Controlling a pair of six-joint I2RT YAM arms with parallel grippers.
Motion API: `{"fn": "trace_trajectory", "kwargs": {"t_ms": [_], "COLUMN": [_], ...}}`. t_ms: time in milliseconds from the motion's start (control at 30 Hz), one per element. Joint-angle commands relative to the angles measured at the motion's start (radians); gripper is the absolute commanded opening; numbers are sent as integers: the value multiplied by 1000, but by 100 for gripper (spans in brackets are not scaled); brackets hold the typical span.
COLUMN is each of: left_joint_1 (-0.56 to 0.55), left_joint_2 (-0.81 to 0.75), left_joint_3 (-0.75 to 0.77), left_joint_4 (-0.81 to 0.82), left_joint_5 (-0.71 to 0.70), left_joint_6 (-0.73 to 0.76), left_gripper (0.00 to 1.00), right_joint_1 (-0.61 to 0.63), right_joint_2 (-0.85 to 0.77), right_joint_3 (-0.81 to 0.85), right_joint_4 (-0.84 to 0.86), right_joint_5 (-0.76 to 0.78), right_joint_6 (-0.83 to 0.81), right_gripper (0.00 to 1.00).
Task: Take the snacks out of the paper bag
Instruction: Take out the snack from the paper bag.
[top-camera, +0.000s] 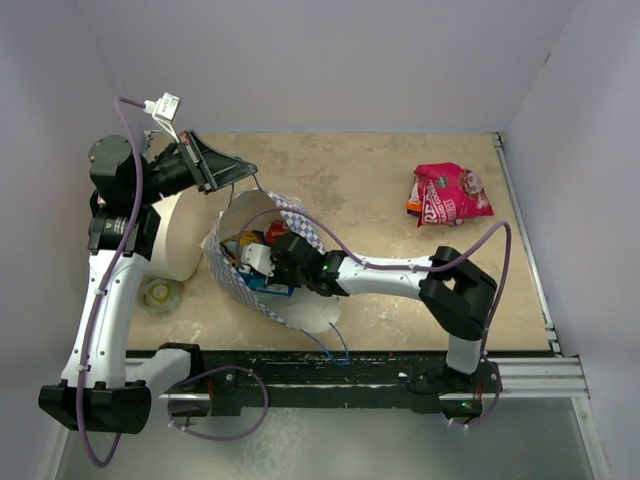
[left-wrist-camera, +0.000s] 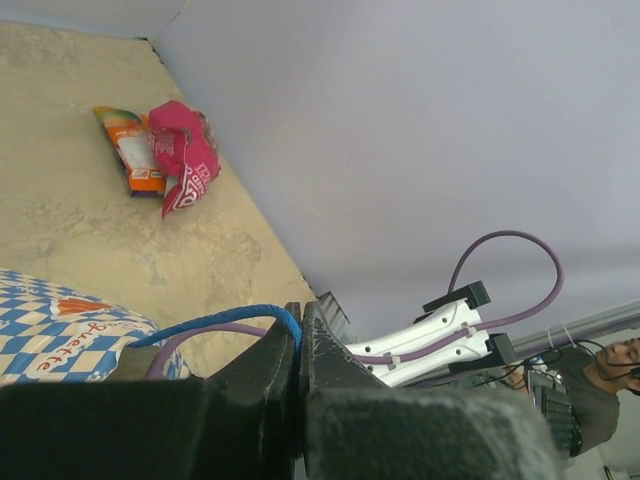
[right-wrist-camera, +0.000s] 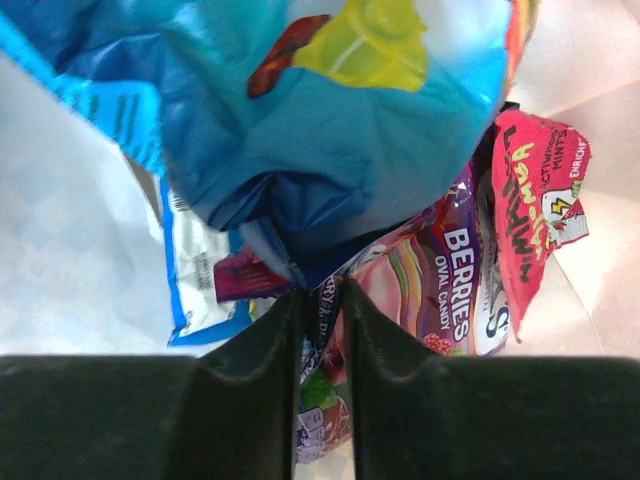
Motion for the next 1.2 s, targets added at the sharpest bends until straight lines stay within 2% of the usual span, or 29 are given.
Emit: {"fn": "trace_trajectory", "kwargs": {"t_ms": [0,200,367,500,833,1000,1167], "left_joint_1": [-7,-7,-7,-7,-11,-40,-92], "left_joint_2": [-16,14,45,49,-1,24,46], "left_joint_3": [55,84,100,75,-36,-50,-37], "left_joint_4": [63,62,67,98,194,294,315], "left_joint_5": [-3,10,17,23,54,55,18], "left_joint_6": [18,34,43,21,-44,-108,-109], "left_gripper": [0,0,0,0,0,0,0], "right_joint_1": [-45,-117,-153,-154,-154,-154,-154], "right_joint_2": [24,65,111,86,-218,-358,-466], "right_joint_3": [63,128,204,221,-20,-70,-80], "right_joint_4": [75,101,87,44,92,115,134], "right_joint_5": [57,49,14,-14,-148,-238,-296], "right_joint_6": [77,112,108,117,128,210,282], "right_gripper": [17,7,2,0,0,0,0]}}
